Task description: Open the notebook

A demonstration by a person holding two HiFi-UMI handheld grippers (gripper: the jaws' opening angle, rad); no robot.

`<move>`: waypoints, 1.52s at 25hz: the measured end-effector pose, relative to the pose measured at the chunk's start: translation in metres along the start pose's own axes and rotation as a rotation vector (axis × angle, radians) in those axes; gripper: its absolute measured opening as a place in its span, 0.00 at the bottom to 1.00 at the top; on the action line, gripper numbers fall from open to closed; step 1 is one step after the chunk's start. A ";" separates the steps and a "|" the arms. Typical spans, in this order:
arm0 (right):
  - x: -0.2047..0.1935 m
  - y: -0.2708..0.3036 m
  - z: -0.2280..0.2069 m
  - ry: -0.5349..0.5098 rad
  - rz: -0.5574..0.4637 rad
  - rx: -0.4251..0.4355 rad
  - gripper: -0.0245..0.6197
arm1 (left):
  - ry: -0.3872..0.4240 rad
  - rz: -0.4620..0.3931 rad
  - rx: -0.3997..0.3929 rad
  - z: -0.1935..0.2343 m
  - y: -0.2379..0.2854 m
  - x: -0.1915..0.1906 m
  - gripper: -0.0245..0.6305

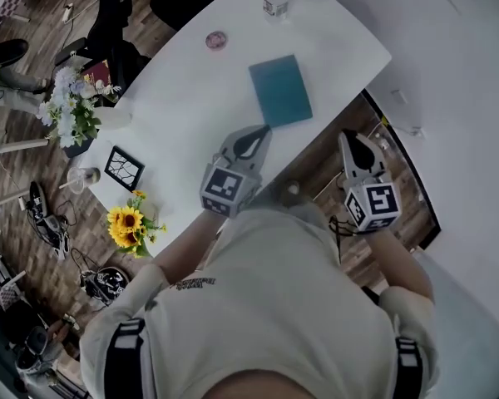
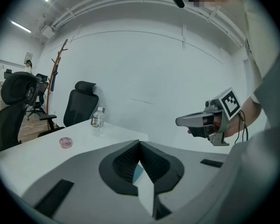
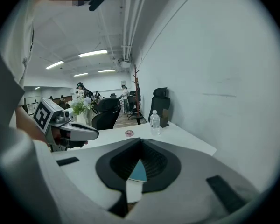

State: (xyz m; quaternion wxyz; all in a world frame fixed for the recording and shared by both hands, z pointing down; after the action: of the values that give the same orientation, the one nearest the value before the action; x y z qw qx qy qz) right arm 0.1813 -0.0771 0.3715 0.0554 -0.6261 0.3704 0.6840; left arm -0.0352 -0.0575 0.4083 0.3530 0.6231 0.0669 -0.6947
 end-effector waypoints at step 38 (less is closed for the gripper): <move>-0.032 0.100 -0.029 0.035 0.145 0.212 0.04 | -0.106 0.181 0.187 0.024 0.073 -0.036 0.06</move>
State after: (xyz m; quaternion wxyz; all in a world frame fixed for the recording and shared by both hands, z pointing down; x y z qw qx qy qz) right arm 0.1572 -0.1534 0.4457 0.0652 -0.6002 0.4860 0.6320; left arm -0.0139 -0.1097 0.4713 0.3577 0.6190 -0.0733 -0.6954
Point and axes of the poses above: the fingertips, and each gripper's own axes: y forward along the fingers, z to its left, x out of its top, the point moved 6 cm from there along -y, backward along the fingers
